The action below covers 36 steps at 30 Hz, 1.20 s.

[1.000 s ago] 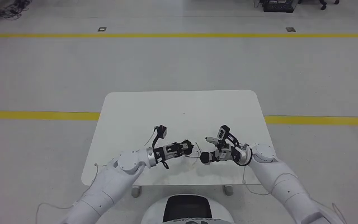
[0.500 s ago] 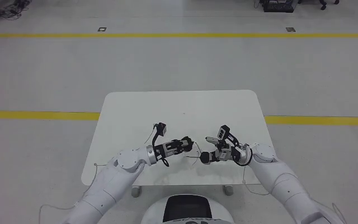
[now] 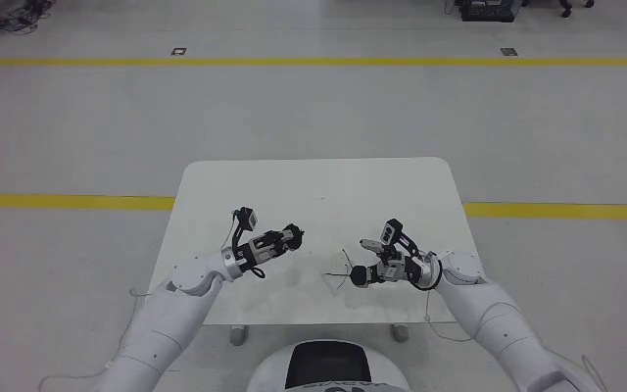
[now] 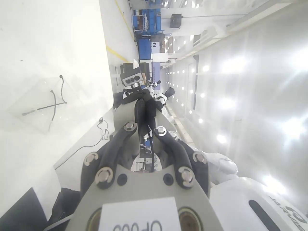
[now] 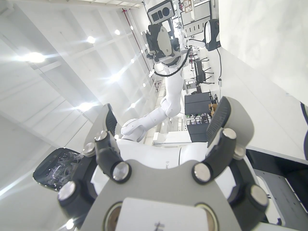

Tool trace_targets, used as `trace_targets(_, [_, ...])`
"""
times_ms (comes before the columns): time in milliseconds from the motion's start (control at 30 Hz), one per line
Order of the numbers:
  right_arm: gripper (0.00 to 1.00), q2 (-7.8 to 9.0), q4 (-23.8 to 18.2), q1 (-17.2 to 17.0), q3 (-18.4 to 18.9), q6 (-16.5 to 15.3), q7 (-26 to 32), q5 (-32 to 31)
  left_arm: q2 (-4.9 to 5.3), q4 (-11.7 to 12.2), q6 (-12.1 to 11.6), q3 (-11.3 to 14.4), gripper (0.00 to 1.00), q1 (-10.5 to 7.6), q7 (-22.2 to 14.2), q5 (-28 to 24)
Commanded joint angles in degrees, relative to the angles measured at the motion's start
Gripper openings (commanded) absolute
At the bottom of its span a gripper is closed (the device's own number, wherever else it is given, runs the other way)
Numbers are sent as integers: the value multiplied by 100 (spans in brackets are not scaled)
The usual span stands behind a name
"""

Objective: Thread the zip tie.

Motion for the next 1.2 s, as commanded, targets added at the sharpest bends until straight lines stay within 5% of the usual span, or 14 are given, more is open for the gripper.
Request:
trace_targets(0, [100, 0, 0, 0, 0, 0, 0, 0, 3, 16, 0, -89, 0, 39, -107, -103])
trace_targets(133, [100, 0, 0, 0, 0, 0, 0, 0, -24, 35, 0, -147, 0, 71, -299, -328])
trace_targets(267, [100, 72, -577, -48, 19, 124, -914, -959, -24, 35, 0, -147, 0, 71, -299, -328])
trace_targets(500, [100, 287, -2424, -181, 0, 1550, -1912, -3285, -24, 35, 0, -147, 0, 71, -299, -328])
trace_targets(633, [100, 340, -2993, -197, -210, 2128, -1925, -4230, -24, 35, 0, -147, 0, 71, -299, -328])
trace_targets(967, [100, 343, -2932, -213, -190, 2051, -1989, -4241, -24, 35, 0, -147, 0, 71, -299, -328])
trace_targets(1033, [100, 366, -2856, -146, -157, 2233, -2096, -4538, -24, 35, 0, -147, 0, 71, -299, -328])
trace_targets(1167, [100, 459, -2874, 19, -84, 1951, -1761, -5231, -24, 35, 0, -147, 0, 71, -299, -328])
